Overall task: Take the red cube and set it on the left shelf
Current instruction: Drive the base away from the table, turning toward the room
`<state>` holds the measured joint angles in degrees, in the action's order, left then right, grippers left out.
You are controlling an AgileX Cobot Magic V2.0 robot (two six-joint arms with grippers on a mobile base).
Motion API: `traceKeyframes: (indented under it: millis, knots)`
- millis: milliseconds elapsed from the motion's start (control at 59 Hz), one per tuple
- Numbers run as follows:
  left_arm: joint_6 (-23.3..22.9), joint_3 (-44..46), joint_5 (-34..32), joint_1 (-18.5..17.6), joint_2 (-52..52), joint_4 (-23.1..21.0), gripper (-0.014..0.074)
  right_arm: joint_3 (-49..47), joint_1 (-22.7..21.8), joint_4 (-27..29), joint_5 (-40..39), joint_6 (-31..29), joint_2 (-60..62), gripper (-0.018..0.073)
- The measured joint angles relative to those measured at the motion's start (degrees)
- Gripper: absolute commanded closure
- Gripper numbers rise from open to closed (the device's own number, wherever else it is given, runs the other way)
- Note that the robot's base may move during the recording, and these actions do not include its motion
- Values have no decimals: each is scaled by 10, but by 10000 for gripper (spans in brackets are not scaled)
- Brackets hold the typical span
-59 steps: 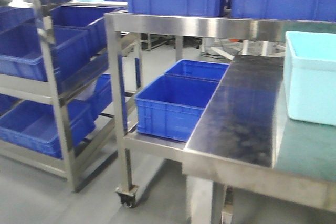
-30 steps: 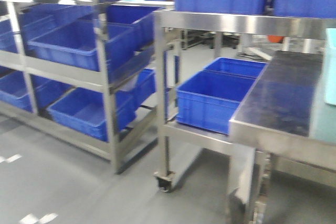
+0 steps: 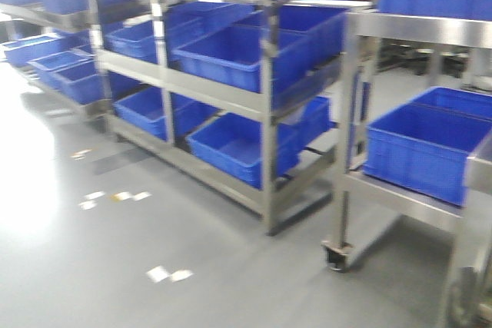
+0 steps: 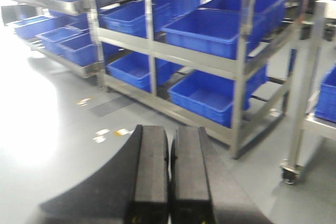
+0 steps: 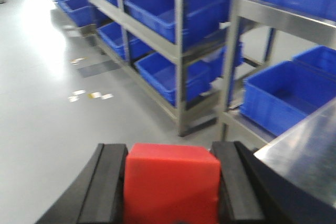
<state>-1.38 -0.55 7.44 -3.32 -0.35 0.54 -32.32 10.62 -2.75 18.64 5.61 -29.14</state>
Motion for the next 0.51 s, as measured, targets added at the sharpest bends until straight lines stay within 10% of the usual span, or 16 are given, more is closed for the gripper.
traceKeyframes:
  millis: [508]
  knots:
    - [0, 0, 0, 0, 0, 0, 495, 0, 0, 0, 0, 0, 0, 503]
